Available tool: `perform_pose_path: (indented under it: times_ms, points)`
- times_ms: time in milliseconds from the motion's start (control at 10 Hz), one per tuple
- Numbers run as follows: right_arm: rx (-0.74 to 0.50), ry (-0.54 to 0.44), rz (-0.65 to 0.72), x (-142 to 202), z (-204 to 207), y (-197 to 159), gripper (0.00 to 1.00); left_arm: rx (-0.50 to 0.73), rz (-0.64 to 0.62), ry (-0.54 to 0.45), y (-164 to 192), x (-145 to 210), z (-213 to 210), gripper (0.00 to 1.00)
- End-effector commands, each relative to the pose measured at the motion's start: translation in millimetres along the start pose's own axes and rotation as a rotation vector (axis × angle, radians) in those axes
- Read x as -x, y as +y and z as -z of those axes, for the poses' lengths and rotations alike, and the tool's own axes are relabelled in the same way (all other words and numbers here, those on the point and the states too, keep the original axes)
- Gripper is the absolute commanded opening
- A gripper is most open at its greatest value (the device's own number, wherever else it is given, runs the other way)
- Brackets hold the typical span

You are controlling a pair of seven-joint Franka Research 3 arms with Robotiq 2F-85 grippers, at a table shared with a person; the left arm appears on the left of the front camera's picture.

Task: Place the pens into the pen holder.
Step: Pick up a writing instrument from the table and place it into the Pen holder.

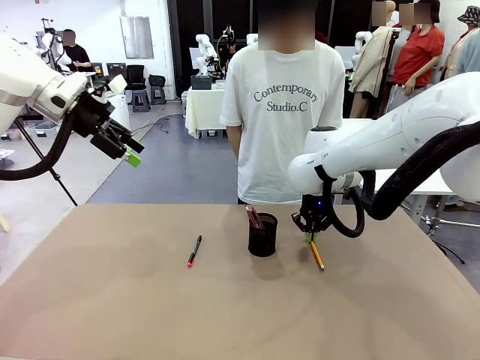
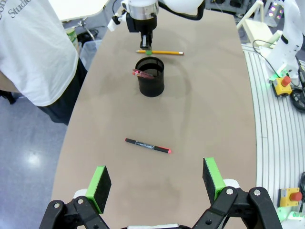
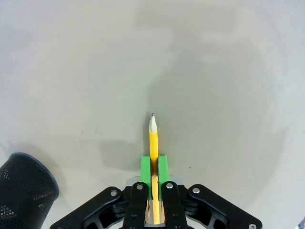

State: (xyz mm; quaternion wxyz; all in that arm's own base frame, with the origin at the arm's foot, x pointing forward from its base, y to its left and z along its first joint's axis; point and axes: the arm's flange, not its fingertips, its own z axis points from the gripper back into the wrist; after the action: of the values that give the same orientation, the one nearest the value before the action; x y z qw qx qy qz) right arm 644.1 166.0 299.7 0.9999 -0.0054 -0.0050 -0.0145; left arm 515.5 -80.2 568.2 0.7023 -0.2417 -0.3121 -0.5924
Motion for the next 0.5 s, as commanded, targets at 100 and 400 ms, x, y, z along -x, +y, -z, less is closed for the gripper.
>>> perform_pose_path:
  times_ms: [100, 400]
  points:
    - [-0.158, 0.066, -0.055, -8, -24, -36, 0.0, -0.004, 0.0, 0.0, 0, 1, -2, 1.0]
    - [-0.387, 0.082, -0.147, -15, -63, -86, 0.0, -0.004, 0.0, 0.0, 0, 1, -2, 1.0]
